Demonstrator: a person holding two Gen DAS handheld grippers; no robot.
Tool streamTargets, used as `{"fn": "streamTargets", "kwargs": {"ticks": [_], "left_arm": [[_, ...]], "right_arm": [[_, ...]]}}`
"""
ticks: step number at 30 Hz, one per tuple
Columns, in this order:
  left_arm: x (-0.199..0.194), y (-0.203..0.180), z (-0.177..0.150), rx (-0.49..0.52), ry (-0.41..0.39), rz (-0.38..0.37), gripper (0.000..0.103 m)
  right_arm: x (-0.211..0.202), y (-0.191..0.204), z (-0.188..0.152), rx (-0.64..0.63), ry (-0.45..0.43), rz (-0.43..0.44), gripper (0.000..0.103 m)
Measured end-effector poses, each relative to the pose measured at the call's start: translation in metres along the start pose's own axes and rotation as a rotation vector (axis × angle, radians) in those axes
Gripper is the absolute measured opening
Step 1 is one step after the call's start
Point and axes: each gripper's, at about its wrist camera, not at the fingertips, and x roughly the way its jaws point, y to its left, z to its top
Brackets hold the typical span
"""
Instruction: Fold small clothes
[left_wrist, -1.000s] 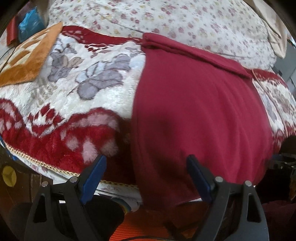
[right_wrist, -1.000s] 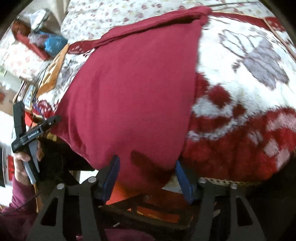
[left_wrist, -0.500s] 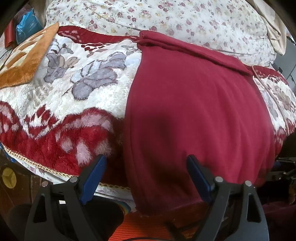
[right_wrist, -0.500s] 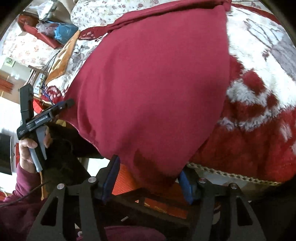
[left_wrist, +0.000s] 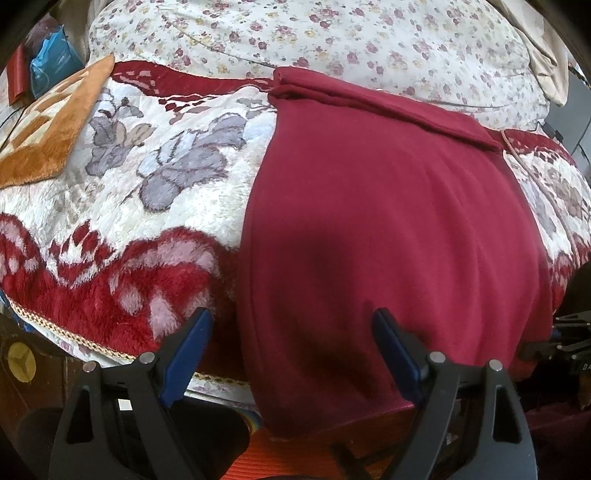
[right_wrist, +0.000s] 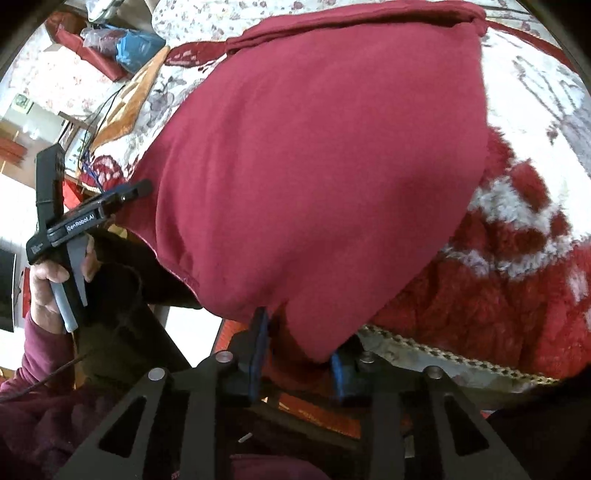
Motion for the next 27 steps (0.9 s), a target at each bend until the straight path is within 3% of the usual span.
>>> {"fn": "streamTargets", "kwargs": {"ticks": [3,4,5,8,10,13,17,27], "left_arm": [[0.001,-0.002,-0.003,0.01,0.005,0.002,0.086],[0.001,-0.002,-0.004,0.013,0.008,-0.003,0.074],[0.002,-0.003,-0.004,0.016,0.017,-0.011,0.05],[-0.001,-0.002,0.0,0.012,0.034,-0.039,0.022],[-0.007,0.0,0.006,0.004,0.027,-0.053,0.013],[-0.021,0.009,0.019,-0.047,0.001,-0.121,0.01],[-0.044,0.011,0.05,-0.063,-0.071,-0.155,0.009],[-0.043,-0.002,0.171,-0.083,-0.217,-0.155,0.008]], "right_arm": [[-0.004,0.002,0.002,-0.017,-0.017,0.007,0.022],[-0.007,0.003,0.003,-0.023,-0.028,0.012,0.018],[-0.012,0.004,0.004,-0.027,-0.041,0.026,0.017],[-0.033,0.004,0.011,-0.018,-0.094,0.107,0.016],[-0.048,0.004,0.017,-0.009,-0.135,0.162,0.016],[-0.071,-0.002,0.031,0.019,-0.199,0.212,0.016],[-0.098,-0.013,0.052,0.047,-0.28,0.265,0.016],[-0.146,-0.053,0.141,0.135,-0.453,0.223,0.016]]}}
